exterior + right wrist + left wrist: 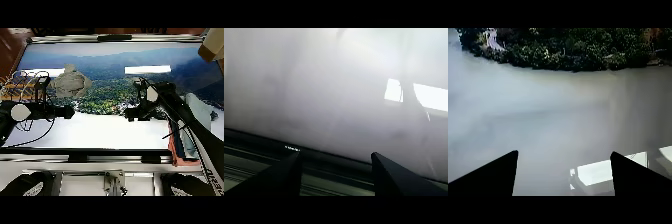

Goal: Fold the shirts.

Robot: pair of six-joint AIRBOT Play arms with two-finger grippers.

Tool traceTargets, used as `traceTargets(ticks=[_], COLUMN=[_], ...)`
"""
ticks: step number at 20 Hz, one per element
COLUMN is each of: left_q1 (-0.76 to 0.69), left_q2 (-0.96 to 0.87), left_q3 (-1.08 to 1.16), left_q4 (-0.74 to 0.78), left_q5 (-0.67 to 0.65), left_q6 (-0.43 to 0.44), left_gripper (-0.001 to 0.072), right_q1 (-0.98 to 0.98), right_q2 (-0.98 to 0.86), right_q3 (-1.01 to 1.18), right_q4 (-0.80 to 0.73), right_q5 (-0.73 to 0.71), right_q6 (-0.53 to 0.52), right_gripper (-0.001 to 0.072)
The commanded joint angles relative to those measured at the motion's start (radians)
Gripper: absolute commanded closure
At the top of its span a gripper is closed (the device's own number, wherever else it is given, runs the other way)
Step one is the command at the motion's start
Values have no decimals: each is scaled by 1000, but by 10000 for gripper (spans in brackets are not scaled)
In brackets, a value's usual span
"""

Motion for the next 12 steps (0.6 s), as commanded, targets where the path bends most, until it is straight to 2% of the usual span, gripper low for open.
traceTargets(ticks=[1,3,5,7,10,12], left_q1=[0,1,10,15,15,14], left_q2=[-11,-29,-107,-248,-533,-705], left_q3=[3,14,59,175,447,618], left_q4=[-30,-25,-11,50,176,173], left_q5=[241,289,293,244,91,-68], left_q6=[-1,113,116,126,135,138], left_gripper=[-13,-13,-13,-13,-13,-13], right_q1=[1,1,1,1,1,1], right_q2=[-1,-1,-1,-1,-1,-1], right_q3=[0,0,0,0,0,0], right_q4=[-17,-17,-16,-4,-6,-7], right_q5=[0,1,-8,-27,-14,-11], right_q6=[-6,-9,-10,-10,-10,-10], right_gripper=[166,166,165,165,165,165])
